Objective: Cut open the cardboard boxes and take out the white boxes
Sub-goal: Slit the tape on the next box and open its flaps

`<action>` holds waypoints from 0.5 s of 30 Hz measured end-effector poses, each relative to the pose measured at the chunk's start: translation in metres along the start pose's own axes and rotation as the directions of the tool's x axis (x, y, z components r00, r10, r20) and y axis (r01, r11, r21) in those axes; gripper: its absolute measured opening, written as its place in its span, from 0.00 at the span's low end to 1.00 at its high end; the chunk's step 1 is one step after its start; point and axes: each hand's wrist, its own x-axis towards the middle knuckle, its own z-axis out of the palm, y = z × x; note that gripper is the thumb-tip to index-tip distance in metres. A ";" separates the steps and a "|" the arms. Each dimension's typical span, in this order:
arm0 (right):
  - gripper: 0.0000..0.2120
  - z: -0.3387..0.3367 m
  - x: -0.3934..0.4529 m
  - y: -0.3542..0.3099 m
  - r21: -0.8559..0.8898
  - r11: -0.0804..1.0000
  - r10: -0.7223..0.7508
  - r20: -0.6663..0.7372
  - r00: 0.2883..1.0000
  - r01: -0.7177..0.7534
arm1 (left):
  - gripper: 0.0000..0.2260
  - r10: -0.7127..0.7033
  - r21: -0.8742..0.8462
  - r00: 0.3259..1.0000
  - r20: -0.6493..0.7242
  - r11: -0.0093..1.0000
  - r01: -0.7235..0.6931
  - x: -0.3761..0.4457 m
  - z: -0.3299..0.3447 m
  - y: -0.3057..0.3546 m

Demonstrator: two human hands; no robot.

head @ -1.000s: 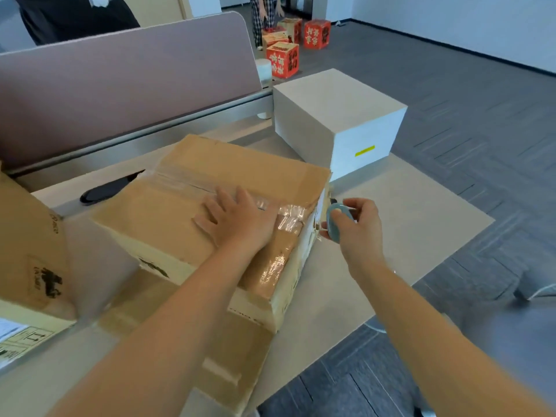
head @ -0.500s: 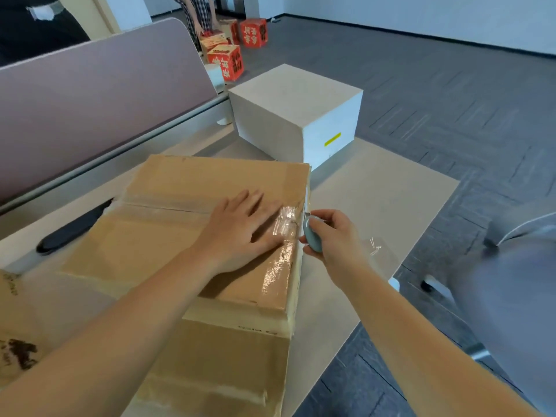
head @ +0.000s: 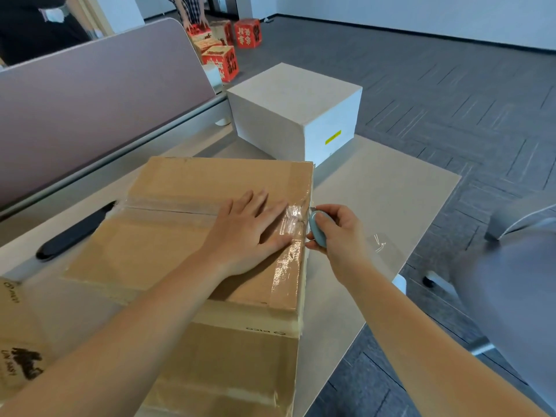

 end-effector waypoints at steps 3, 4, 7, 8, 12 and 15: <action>0.04 -0.002 0.001 -0.002 -0.052 0.998 -0.028 0.036 0.999 0.030 | 0.43 -0.002 0.011 1.000 0.003 1.000 0.002 0.001 0.001 0.000; 0.05 -0.003 0.001 -0.002 -0.084 0.996 -0.037 0.052 0.998 0.041 | 0.43 -0.005 0.011 1.000 0.005 1.000 0.005 0.001 0.001 0.000; 0.05 -0.007 0.003 -0.005 -0.166 0.985 -0.037 0.099 0.994 0.053 | 0.43 -0.016 0.000 1.000 0.017 1.000 0.016 0.002 0.002 0.000; 0.05 -0.008 0.004 -0.005 -0.176 0.983 -0.031 0.106 0.994 0.050 | 0.43 -0.020 -0.003 1.000 0.020 1.000 0.020 0.003 0.002 0.001; 0.05 -0.003 0.002 -0.002 -0.082 0.997 0.002 0.033 0.999 0.001 | 0.43 -0.030 -0.010 1.000 0.008 1.000 0.030 0.004 0.003 0.001; 0.04 0.003 -0.002 0.003 0.045 0.999 0.021 -0.031 0.999 -0.020 | 0.43 -0.027 -0.010 1.000 -0.005 1.000 0.027 0.003 0.003 0.002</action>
